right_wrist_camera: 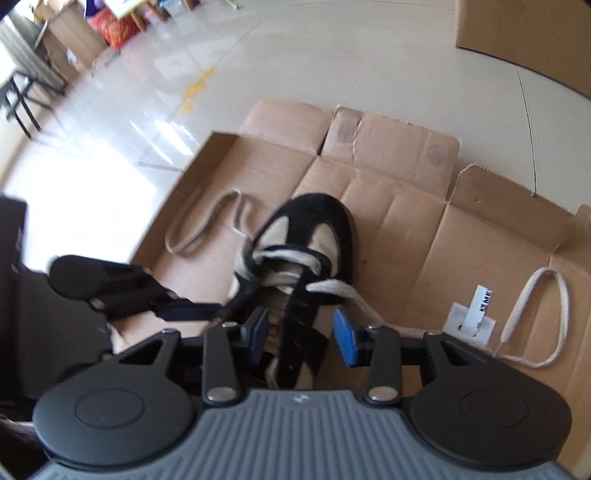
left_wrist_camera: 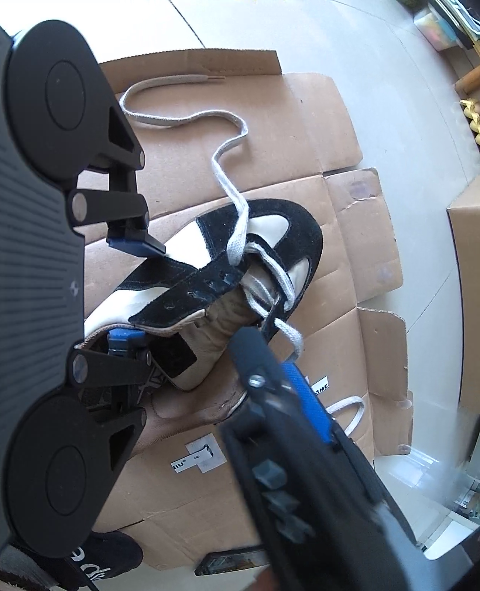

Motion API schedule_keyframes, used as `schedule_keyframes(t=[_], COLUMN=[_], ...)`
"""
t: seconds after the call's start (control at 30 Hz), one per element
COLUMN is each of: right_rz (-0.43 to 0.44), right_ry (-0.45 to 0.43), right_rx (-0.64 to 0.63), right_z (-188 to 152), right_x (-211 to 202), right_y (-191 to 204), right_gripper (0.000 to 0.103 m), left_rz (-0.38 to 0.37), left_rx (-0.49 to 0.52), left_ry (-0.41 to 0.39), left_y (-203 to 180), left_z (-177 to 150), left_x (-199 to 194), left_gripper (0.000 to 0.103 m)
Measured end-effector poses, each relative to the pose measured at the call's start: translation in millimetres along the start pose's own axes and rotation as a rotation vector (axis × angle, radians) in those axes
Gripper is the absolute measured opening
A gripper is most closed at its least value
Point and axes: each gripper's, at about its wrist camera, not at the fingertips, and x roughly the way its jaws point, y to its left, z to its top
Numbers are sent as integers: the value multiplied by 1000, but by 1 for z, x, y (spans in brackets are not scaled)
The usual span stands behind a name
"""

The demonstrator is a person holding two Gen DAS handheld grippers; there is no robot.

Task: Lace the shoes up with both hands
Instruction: 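Grasp the white lace end on the cardboard with the right tool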

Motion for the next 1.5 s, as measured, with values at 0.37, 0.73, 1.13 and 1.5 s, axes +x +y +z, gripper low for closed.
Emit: schedule_keyframes(t=[0.37, 0.73, 1.13, 1.5], right_rz=[-50, -6, -230, -388], right_ry=[-26, -33, 3, 101], right_rx=[-28, 25, -422, -973], right_z=[-11, -21, -60, -53], right_x=[-6, -23, -24, 18], right_y=[0, -20, -67, -89], right_gripper=[8, 34, 58, 24], left_rz=[-39, -30, -53, -46], left_rx=[8, 73, 45, 33], left_ry=[-36, -33, 0, 9], left_y=[5, -8, -5, -2], left_z=[4, 15, 10, 9], left_x=[5, 9, -4, -3], left_gripper=[36, 43, 65, 65])
